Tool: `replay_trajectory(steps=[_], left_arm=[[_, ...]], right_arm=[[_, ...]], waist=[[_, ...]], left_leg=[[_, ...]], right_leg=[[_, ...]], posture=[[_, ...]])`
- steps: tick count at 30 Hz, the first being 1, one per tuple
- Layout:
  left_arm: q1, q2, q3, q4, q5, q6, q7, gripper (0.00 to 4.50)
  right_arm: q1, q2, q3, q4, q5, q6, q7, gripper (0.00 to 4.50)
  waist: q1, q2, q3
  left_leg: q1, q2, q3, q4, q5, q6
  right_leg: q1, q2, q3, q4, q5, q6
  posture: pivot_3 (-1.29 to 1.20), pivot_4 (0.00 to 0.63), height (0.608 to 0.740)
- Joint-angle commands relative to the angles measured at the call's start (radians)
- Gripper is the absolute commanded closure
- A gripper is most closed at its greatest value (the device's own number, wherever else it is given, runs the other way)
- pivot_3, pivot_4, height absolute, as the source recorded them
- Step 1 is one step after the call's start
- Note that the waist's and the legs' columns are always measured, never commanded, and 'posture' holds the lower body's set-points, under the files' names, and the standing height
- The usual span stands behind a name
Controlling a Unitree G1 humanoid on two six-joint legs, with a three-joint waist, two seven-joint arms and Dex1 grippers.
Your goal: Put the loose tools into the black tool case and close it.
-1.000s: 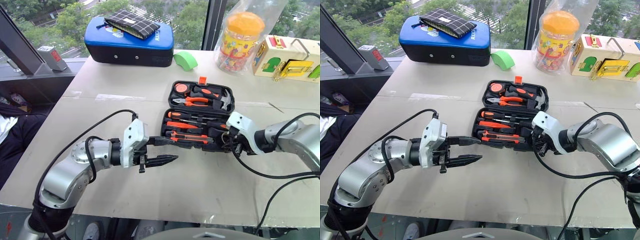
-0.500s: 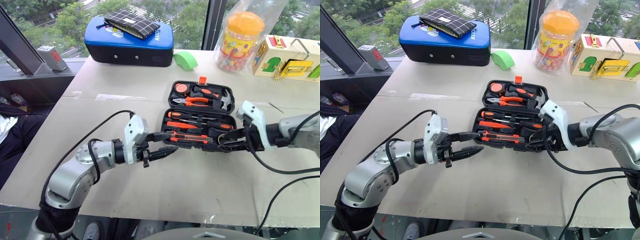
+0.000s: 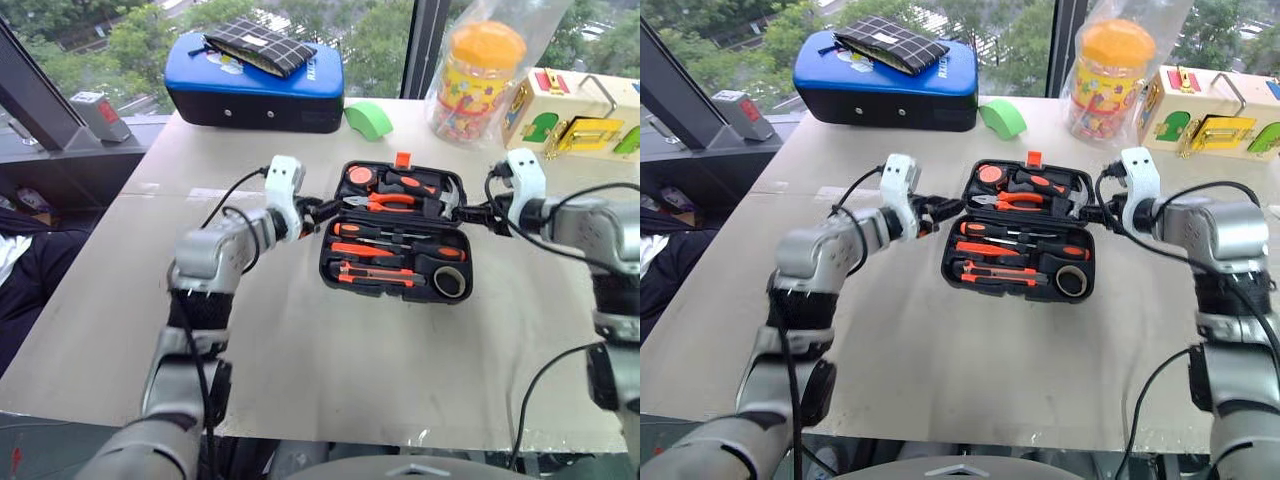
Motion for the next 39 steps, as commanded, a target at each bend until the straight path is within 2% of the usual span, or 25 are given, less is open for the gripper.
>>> replay_trajectory(steps=[1,3,7,10,13,14,20,25,28,33,35,39], left_arm=[[-0.121,-0.019,0.019,0.218,0.065,-0.108,-0.005,1.94],[-0.169,-0.027,0.028,0.312,0.085,-0.149,-0.021,1.94],[-0.317,-0.068,0.008,0.643,0.189,-0.341,-0.008,1.94],[-0.378,-0.096,0.015,0.815,0.23,-0.433,-0.034,2.76],[-0.401,-0.113,0.002,0.904,0.269,-0.481,-0.095,4.23],[-0.405,-0.117,-0.001,0.919,0.279,-0.488,-0.11,4.38],[-0.401,-0.115,0.033,0.93,0.282,-0.445,-0.168,4.38],[-0.336,-0.106,0.055,0.758,0.242,-0.273,-0.216,4.38],[-0.226,-0.089,0.061,0.487,0.189,-0.082,-0.205,4.38],[-0.058,-0.064,0.099,0.089,0.112,0.187,-0.132,4.38],[0.018,-0.054,0.12,-0.078,0.081,0.301,-0.095,4.38],[0.129,-0.057,0.189,-0.337,0.035,0.502,-0.018,4.38]], right_arm=[[-0.097,0.027,-0.019,0.178,-0.059,-0.108,-0.018,2.05],[-0.13,0.039,-0.02,0.249,-0.079,-0.14,-0.015,2.05],[-0.206,0.056,0.005,0.484,-0.154,-0.26,-0.007,2.05],[-0.246,0.072,0.01,0.613,-0.186,-0.332,0.022,2.88],[-0.275,0.088,0.01,0.701,-0.207,-0.372,0.041,4.31],[-0.279,0.091,0.012,0.716,-0.213,-0.38,0.046,4.42],[-0.253,0.091,0.001,0.63,-0.195,-0.307,0.106,4.42],[-0.108,0.079,-0.017,0.282,-0.112,-0.101,0.147,4.42],[-0.063,0.079,-0.083,0.055,-0.034,0.049,0.13,4.42],[0.058,0.074,-0.102,-0.26,0.012,0.232,0.1,4.42],[0.125,0.068,-0.119,-0.335,-0.001,0.273,0.077,4.42],[0.174,0.081,-0.179,-0.35,-0.042,0.266,0.015,4.42]], waist=[[-0.001,0.0,0.0],[-0.001,0.0,0.0],[0.001,0.0,0.0],[-0.002,0.0,0.0],[-0.003,0.0,0.0],[-0.003,0.0,-0.001],[-0.003,0.0,-0.002],[-0.003,0.001,-0.003],[-0.017,0.001,-0.004],[-0.028,0.001,-0.004],[-0.029,0.002,-0.005],[-0.023,0.001,-0.005]], left_leg=[[-0.001,-0.002,0.0,-0.001,0.0,0.0],[-0.002,-0.003,0.0,-0.001,0.001,-0.001],[-0.004,-0.004,0.0,-0.002,0.001,-0.001],[-0.005,-0.006,0.0,-0.002,0.001,-0.001],[-0.003,-0.006,0.001,-0.001,0.001,-0.001],[-0.003,-0.007,0.001,-0.001,0.001,-0.001],[-0.002,-0.005,0.0,-0.001,0.001,-0.001],[-0.005,-0.004,-0.004,-0.004,0.001,-0.001],[-0.005,-0.004,-0.004,-0.009,0.0,-0.001],[-0.008,-0.004,-0.004,-0.011,0.001,-0.001],[-0.008,-0.004,-0.003,-0.011,0.001,-0.001],[-0.007,-0.004,-0.003,-0.009,0.001,-0.001]], right_leg=[[-0.002,0.0,0.0,0.0,0.0,0.0],[-0.003,-0.001,0.0,0.001,0.0,0.0],[-0.005,-0.002,0.0,0.003,0.0,0.0],[-0.005,-0.003,0.0,0.003,0.0,0.0],[-0.004,-0.005,0.0,0.002,0.0,0.001],[-0.004,-0.005,0.0,0.002,0.0,0.001],[-0.004,-0.005,0.0,0.004,0.0,0.001],[-0.005,-0.006,-0.002,0.006,0.001,0.001],[-0.007,-0.01,-0.001,0.005,0.001,0.001],[-0.011,-0.011,0.001,0.005,0.001,0.001],[-0.011,-0.011,0.001,0.004,0.001,0.001],[-0.011,-0.011,0.004,0.005,0.001,0.001]], posture=[[0.0,0.15,0.74],[0.0,0.15,0.74],[0.0,0.15,0.74],[0.0,0.15,0.74],[0.0,0.15,0.74],[0.0,0.15,0.74],[0.0,0.15,0.74],[0.0,0.15,0.74],[0.0,0.15,0.74],[0.0,0.15,0.74],[0.0,0.15,0.74],[0.0,0.15,0.74]])
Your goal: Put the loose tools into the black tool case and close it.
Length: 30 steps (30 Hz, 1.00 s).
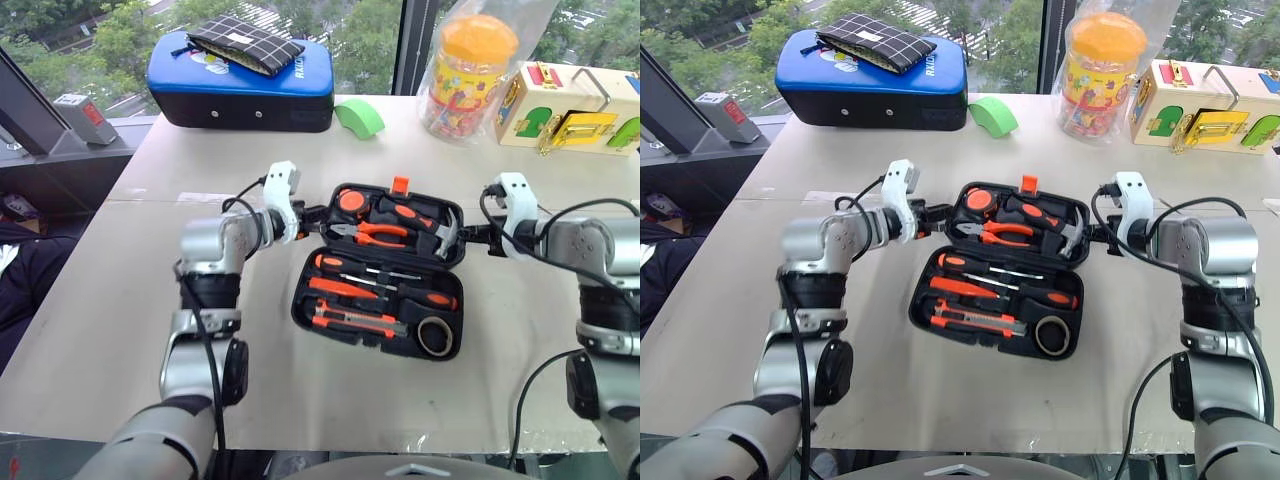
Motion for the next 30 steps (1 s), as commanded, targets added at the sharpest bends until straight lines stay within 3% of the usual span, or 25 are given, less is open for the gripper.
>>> replay_trajectory(steps=[1,5,12,15,17,18,23,24,27,30], left_arm=[[0.069,-0.01,0.044,-0.207,-0.054,0.19,0.058,4.38],[0.112,0.0,0.065,-0.294,-0.069,0.239,0.079,4.38],[0.171,0.105,0.009,-0.247,-0.073,0.079,-0.008,4.38],[0.141,0.136,0.008,-0.154,-0.073,0.049,-0.028,3.54],[0.108,0.14,-0.01,-0.106,-0.071,0.027,-0.034,2.64],[0.093,0.145,-0.013,-0.08,-0.073,0.018,-0.043,2.63],[0.05,0.171,-0.062,-0.024,-0.075,0.006,-0.073,2.63],[0.049,0.172,-0.076,-0.018,-0.07,-0.002,-0.072,2.88],[0.036,0.128,-0.028,-0.007,-0.105,0.026,-0.05,3.43],[0.008,0.097,0.058,-0.01,-0.15,0.102,-0.015,3.43]], right_arm=[[-0.001,0.007,-0.049,-0.036,-0.006,-0.025,-0.047,4.42],[-0.025,0.025,-0.044,0.001,-0.009,-0.062,-0.072,4.42],[0.007,0.037,0.019,-0.066,0.028,-0.055,-0.051,4.42],[-0.004,0.055,0.051,-0.084,0.041,-0.033,-0.048,3.59],[-0.011,0.052,0.073,-0.064,0.038,-0.026,-0.045,2.64],[-0.02,0.057,0.081,-0.046,0.032,-0.029,-0.05,2.23],[-0.061,0.026,0.086,0.023,0.009,-0.04,-0.056,2.23],[-0.068,0.019,0.082,0.031,0.009,-0.039,-0.056,2.17],[-0.07,-0.001,0.072,0.048,0.011,-0.043,-0.049,2.92],[-0.076,0.001,0.054,0.064,0.011,-0.044,-0.058,2.92]], waist=[[0.003,0.0,0.0],[0.01,0.0,0.0],[0.006,0.0,0.0],[0.001,0.0,0.0],[0.0,0.0,0.0],[0.001,0.0,0.0],[0.0,0.0,0.0],[0.001,-0.001,0.0],[0.003,-0.001,0.0],[0.004,-0.001,0.0]], left_leg=[[0.0,0.0,0.001,0.001,0.0,0.0],[0.002,-0.003,0.001,0.005,0.0,0.0],[0.004,-0.002,0.002,0.005,0.0,0.0],[0.005,0.0,0.002,0.003,0.0,-0.001],[0.006,0.0,0.002,0.002,0.0,-0.001],[0.006,0.0,0.002,0.002,0.001,-0.001],[0.006,-0.002,0.003,0.005,0.001,-0.001],[0.006,-0.002,0.003,0.005,0.001,-0.001],[0.006,-0.002,0.001,0.004,0.001,-0.001],[0.005,-0.002,0.0,0.004,0.001,-0.001]], right_leg=[[0.0,0.0,0.0,-0.001,0.0,0.0],[0.002,0.001,0.0,0.0,0.0,0.0],[0.003,0.001,0.0,-0.001,0.0,0.0],[0.003,0.002,0.0,-0.001,0.0,0.0],[0.003,0.002,0.0,-0.001,0.0,0.0],[0.003,0.002,0.0,-0.001,0.0,0.0],[0.003,0.003,0.001,-0.001,0.0,0.0],[0.003,0.003,0.001,-0.001,0.0,0.0],[0.003,0.001,0.001,0.0,0.0,0.0],[0.003,0.001,0.0,-0.001,0.0,0.0]], posture=[[0.0,0.15,0.74],[0.0,0.15,0.74],[0.0,0.15,0.74],[0.0,0.15,0.74],[0.0,0.15,0.74],[0.0,0.15,0.74],[0.0,0.15,0.74],[0.0,0.15,0.74],[0.0,0.15,0.74],[0.0,0.15,0.74]])
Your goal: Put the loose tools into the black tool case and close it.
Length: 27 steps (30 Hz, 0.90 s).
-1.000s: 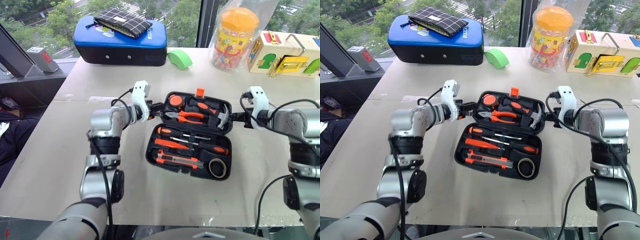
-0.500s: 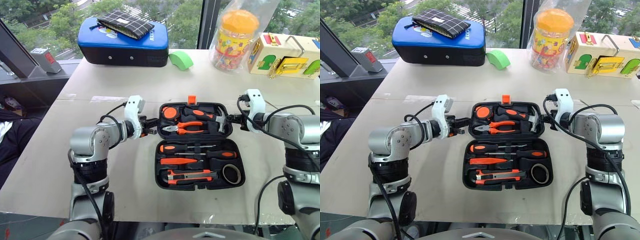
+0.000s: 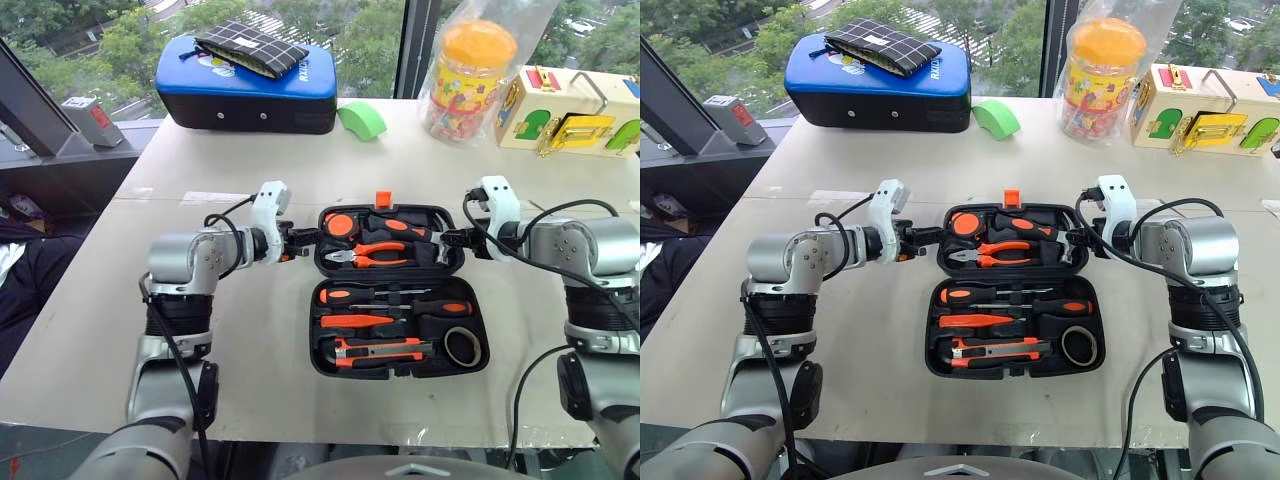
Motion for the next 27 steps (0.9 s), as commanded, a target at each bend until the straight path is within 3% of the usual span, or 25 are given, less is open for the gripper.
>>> replay_trajectory(steps=[1,3,8,14,27], left_arm=[[-0.031,0.006,0.074,-0.024,-0.041,0.071,0.027,3.43],[-0.015,0.03,0.038,-0.041,-0.028,0.063,0.021,3.43],[-0.04,-0.024,0.127,-0.031,-0.076,0.114,0.066,3.43],[-0.07,-0.012,0.151,-0.021,-0.098,0.154,0.058,3.43],[0.029,0.044,-0.03,-0.046,-0.046,0.072,0.032,3.43]], right_arm=[[-0.032,-0.006,-0.033,0.013,0.002,-0.011,-0.007,2.92],[-0.036,-0.007,-0.026,0.018,0.004,-0.016,-0.004,2.92],[-0.045,0.0,-0.018,0.026,0.007,-0.02,-0.001,2.92],[-0.053,-0.003,-0.019,0.039,0.007,-0.026,0.003,2.92],[-0.058,-0.002,-0.013,0.057,0.01,-0.022,0.006,2.92]], waist=[[-0.001,0.0,0.0],[-0.003,0.0,0.0],[-0.003,0.0,0.0],[-0.002,0.0,0.0],[-0.002,0.0,0.0]], left_leg=[[-0.001,0.0,0.0,0.0,0.0,0.0],[-0.001,0.0,0.0,0.0,0.0,0.0],[0.0,0.0,0.001,0.0,0.0,0.0],[-0.001,0.0,0.001,0.0,0.0,0.0],[-0.001,0.0,0.001,-0.001,0.0,0.0]], right_leg=[[0.0,0.0,0.0,0.0,0.0,0.0],[-0.001,0.0,0.0,0.0,0.0,0.0],[-0.001,0.0,0.0,0.0,0.0,0.0],[-0.001,0.0,0.0,0.0,0.0,0.0],[-0.002,-0.001,0.004,0.0,0.0,0.0]], posture=[[0.0,0.15,0.74],[0.0,0.15,0.74],[0.0,0.15,0.74],[0.0,0.15,0.74],[0.0,0.15,0.74]])
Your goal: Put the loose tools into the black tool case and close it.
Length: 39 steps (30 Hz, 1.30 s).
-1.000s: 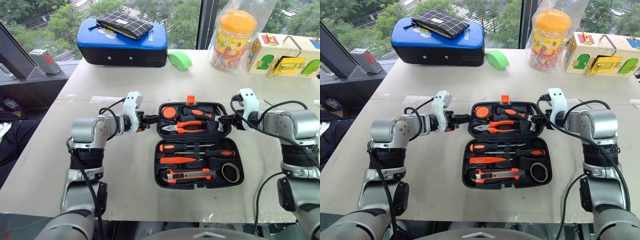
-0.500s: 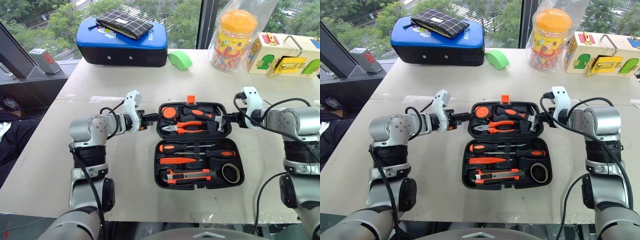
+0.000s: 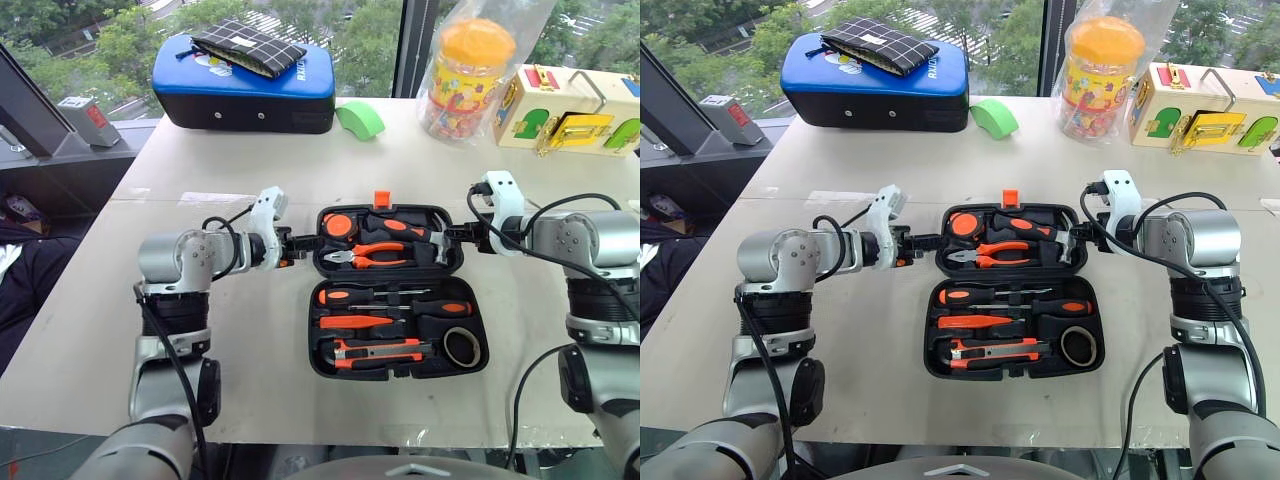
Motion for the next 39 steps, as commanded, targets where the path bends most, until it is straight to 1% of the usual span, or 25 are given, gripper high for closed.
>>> replay_trajectory(steps=[1,2,3,4,8,13,15,18,21,25,26,29,31,34,37,39], left_arm=[[0.025,0.003,-0.028,-0.013,0.015,-0.045,-0.008,3.97],[0.024,0.0,-0.03,-0.012,0.014,-0.051,-0.01,4.28],[0.023,0.0,-0.034,-0.01,0.016,-0.063,-0.012,4.5],[0.018,0.001,-0.037,-0.008,0.017,-0.071,-0.016,4.5],[-0.005,0.0,-0.051,-0.001,0.027,-0.125,-0.031,4.5],[-0.044,-0.026,-0.049,0.053,0.06,-0.231,-0.032,4.5],[-0.078,-0.028,-0.066,0.091,0.095,-0.328,-0.046,4.5],[-0.123,-0.035,-0.074,0.135,0.127,-0.435,-0.066,4.5],[-0.135,-0.047,-0.092,0.154,0.178,-0.605,-0.089,4.5],[-0.068,-0.022,-0.179,0.132,0.305,-0.922,-0.165,4.5],[-0.041,-0.014,-0.199,0.116,0.323,-0.98,-0.194,4.5],[0.024,0.001,-0.222,0.076,0.36,-1.11,-0.234,4.5],[0.067,0.014,-0.224,0.047,0.367,-1.15,-0.257,4.5],[0.143,0.065,-0.235,0.001,0.389,-1.232,-0.317,4.5],[0.179,0.101,-0.211,-0.023,0.375,-1.224,-0.343,4.5],[0.2,0.126,-0.184,-0.049,0.336,-1.152,-0.364,4.5]], right_arm=[[-0.022,-0.002,-0.011,-0.011,0.011,0.003,0.003,3.48],[-0.023,-0.004,-0.009,-0.011,0.013,0.008,0.005,3.78],[-0.024,-0.006,-0.007,-0.011,0.014,0.011,0.007,4.29],[-0.026,-0.007,-0.004,-0.011,0.014,0.014,0.009,4.46],[-0.031,-0.003,0.0,-0.017,0.02,0.023,0.013,4.46],[-0.065,0.041,-0.029,0.007,0.009,-0.015,-0.013,4.46],[-0.096,0.064,-0.04,0.032,-0.014,-0.102,-0.031,4.46],[-0.134,0.08,-0.06,0.057,-0.034,-0.185,-0.047,4.46],[-0.117,0.074,-0.044,0.024,-0.066,-0.334,-0.036,4.46],[0.024,0.065,-0.046,-0.142,-0.071,-0.509,-0.002,4.46],[0.066,0.083,-0.08,-0.188,-0.041,-0.545,0.007,4.46],[0.177,0.078,-0.11,-0.313,-0.022,-0.589,0.011,4.46],[0.266,0.045,-0.097,-0.396,-0.042,-0.626,0.03,4.46],[0.432,0.009,-0.107,-0.536,-0.036,-0.674,0.062,4.46],[0.544,-0.03,-0.115,-0.62,-0.003,-0.684,0.108,4.46],[0.596,-0.063,-0.12,-0.656,0.012,-0.681,0.14,4.46]], waist=[[0.0,0.0,0.0],[0.001,0.0,0.0],[0.002,0.0,0.0],[0.003,0.0,0.0],[0.006,0.0,0.0],[0.008,0.0,0.0],[0.003,0.0,0.0],[-0.001,0.0,0.001],[0.0,0.0,0.001],[0.002,-0.001,0.001],[0.002,-0.001,0.0],[0.003,-0.001,0.0],[0.006,0.0,0.0],[0.02,0.0,-0.001],[0.026,0.0,-0.001],[0.026,0.001,0.001]], left_leg=[[0.0,0.0,0.001,0.0,0.0,0.0],[0.0,0.0,0.001,0.0,0.0,0.0],[0.001,0.0,0.001,0.0,0.0,0.0],[0.001,0.0,0.001,0.0,0.0,0.0],[0.001,0.0,0.001,0.0,0.0,0.0],[0.001,0.0,0.001,0.0,0.0,-0.001],[0.001,-0.001,0.001,0.0,0.001,-0.001],[0.0,-0.001,0.002,0.0,0.002,-0.002],[-0.002,-0.001,0.001,0.0,0.002,-0.002],[-0.007,-0.001,-0.001,-0.004,0.002,-0.002],[-0.007,-0.001,-0.002,-0.005,0.002,-0.002],[-0.006,-0.002,-0.003,-0.009,0.001,-0.001],[-0.007,-0.003,-0.004,-0.009,0.001,-0.001],[-0.008,-0.003,-0.009,-0.009,0.001,-0.001],[-0.005,-0.003,-0.007,-0.006,0.001,-0.001],[0.0,-0.005,-0.005,-0.005,-0.002,0.004]], right_leg=[[0.0,0.0,0.001,0.0,0.0,0.0],[0.0,0.0,0.001,0.0,0.0,0.0],[0.0,0.0,0.002,0.0,0.0,0.0],[0.001,0.0,0.002,0.0,0.0,0.0],[0.001,0.0,0.002,0.0,0.0,0.0],[0.001,0.0,0.002,0.0,0.0,0.0],[0.0,0.0,0.002,0.001,0.0,0.0],[-0.001,0.001,0.002,0.001,0.002,0.001],[-0.004,0.001,0.001,0.0,0.002,0.001],[-0.006,0.001,0.001,0.0,0.002,0.002],[-0.007,0.0,0.0,-0.001,0.002,0.002],[-0.007,-0.002,-0.004,-0.001,0.002,0.002],[-0.007,-0.003,-0.007,-0.002,0.002,0.002],[-0.005,-0.003,-0.007,-0.004,0.002,0.002],[-0.001,-0.003,-0.008,-0.006,0.002,0.002],[0.003,0.0,-0.008,-0.007,0.002,0.002]], posture=[[0.0,0.15,0.74],[0.0,0.15,0.74],[0.0,0.15,0.74],[0.0,0.15,0.74],[0.0,0.15,0.74],[0.0,0.15,0.74],[0.0,0.15,0.74],[0.0,0.15,0.74],[0.0,0.15,0.74],[0.0,0.15,0.74],[0.0,0.15,0.74],[0.0,0.15,0.74],[0.0,0.15,0.74],[0.0,0.15,0.74],[0.0,0.15,0.74],[0.0,0.15,0.74]])
